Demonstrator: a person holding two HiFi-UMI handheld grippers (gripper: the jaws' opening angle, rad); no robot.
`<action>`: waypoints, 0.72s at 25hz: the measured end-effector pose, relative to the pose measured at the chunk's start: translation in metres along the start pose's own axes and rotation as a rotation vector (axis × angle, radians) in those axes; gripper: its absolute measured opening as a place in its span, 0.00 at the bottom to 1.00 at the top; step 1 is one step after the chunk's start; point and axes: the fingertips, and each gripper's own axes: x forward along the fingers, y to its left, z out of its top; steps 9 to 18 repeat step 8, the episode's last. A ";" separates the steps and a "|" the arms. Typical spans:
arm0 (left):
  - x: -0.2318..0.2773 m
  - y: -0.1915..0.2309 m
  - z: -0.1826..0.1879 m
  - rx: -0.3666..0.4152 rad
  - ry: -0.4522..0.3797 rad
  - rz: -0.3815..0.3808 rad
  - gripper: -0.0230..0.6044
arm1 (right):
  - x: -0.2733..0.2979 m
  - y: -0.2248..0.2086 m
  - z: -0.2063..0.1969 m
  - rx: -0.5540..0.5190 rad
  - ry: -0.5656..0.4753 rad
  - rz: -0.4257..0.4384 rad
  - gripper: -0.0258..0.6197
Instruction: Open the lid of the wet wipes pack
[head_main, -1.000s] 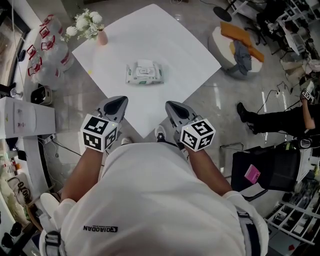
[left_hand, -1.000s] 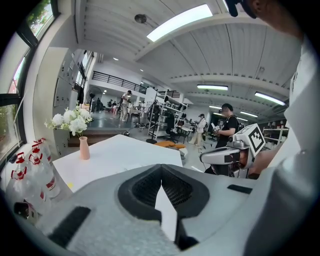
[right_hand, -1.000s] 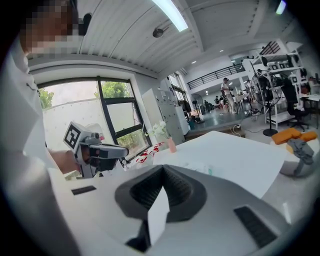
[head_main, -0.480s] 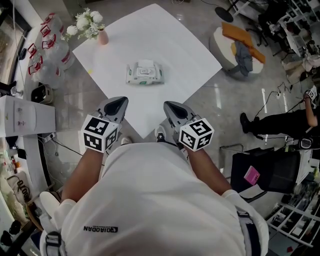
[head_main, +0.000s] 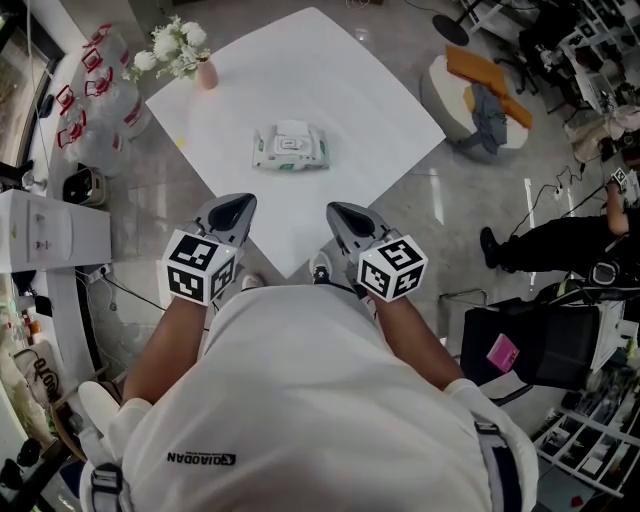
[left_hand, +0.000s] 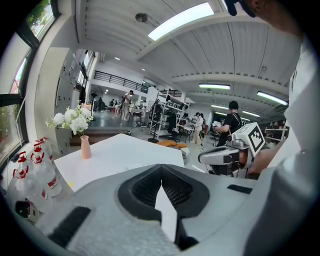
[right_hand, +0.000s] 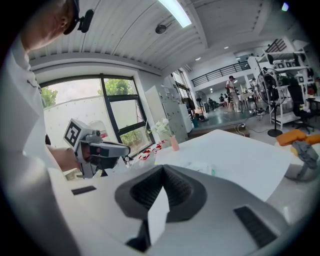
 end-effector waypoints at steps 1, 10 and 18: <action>0.000 0.000 0.000 0.001 0.001 0.000 0.05 | 0.000 0.000 0.000 -0.001 0.001 0.001 0.05; 0.002 -0.001 0.002 0.002 0.000 -0.003 0.05 | 0.003 -0.001 0.002 -0.011 0.008 0.007 0.05; 0.002 -0.001 0.002 0.002 0.000 -0.003 0.05 | 0.003 -0.001 0.002 -0.011 0.008 0.007 0.05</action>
